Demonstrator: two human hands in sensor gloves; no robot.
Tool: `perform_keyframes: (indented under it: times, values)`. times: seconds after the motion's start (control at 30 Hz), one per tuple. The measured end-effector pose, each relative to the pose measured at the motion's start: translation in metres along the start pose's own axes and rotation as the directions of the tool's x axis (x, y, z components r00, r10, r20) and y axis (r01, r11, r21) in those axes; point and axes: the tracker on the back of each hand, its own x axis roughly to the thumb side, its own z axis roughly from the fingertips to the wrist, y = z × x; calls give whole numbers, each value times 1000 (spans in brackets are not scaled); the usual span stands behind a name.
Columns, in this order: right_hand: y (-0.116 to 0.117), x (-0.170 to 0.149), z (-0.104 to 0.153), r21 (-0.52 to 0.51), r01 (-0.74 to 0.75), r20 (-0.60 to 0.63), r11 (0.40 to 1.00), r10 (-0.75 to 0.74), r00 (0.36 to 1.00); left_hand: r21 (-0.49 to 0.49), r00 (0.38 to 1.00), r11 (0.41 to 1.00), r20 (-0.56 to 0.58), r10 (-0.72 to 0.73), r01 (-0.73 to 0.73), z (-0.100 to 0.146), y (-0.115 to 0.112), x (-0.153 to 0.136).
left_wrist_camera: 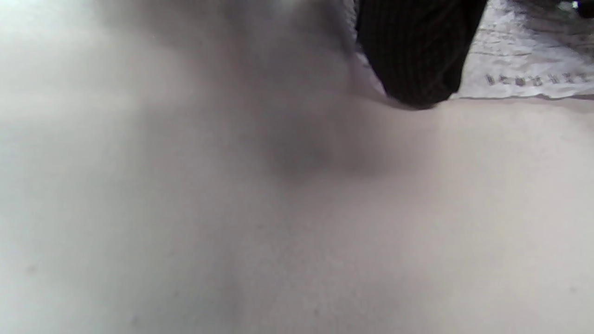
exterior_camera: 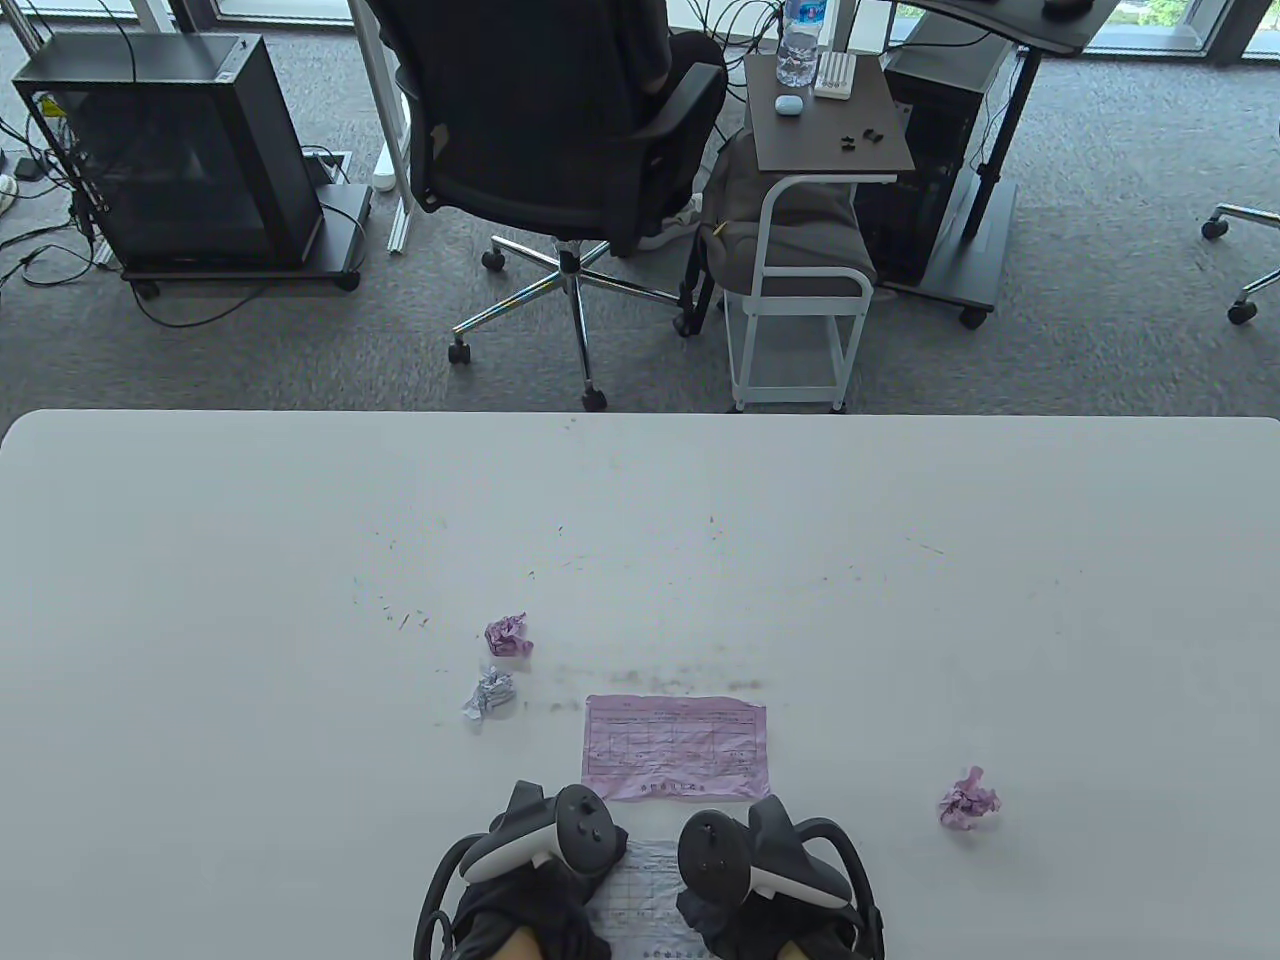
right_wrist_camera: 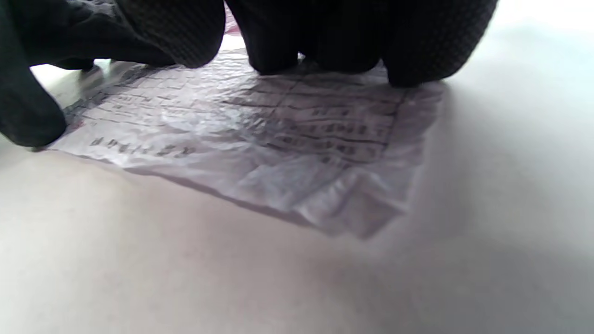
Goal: Flatten crumpled invoices and stack
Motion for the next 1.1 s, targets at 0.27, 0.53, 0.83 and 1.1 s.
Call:
perform_keyframes:
  times: [0.27,0.53,0.83,1.1]
  values:
    - [-6,-27,5,-7,74,-115,997,-75,991,0,1000,1000,0,7,-7,0,0,-1]
    - [-15,-37,15,-61,110,-85,992,-115,990,1,1000,1000,2,10,-10,0,0,-1]
    - [-4,37,11,36,73,374,997,-81,924,1,1000,1000,6,12,-12,0,0,-2]
    - [13,58,2,184,-120,362,976,46,931,-7,1000,1000,2,6,-6,0,1,-2]
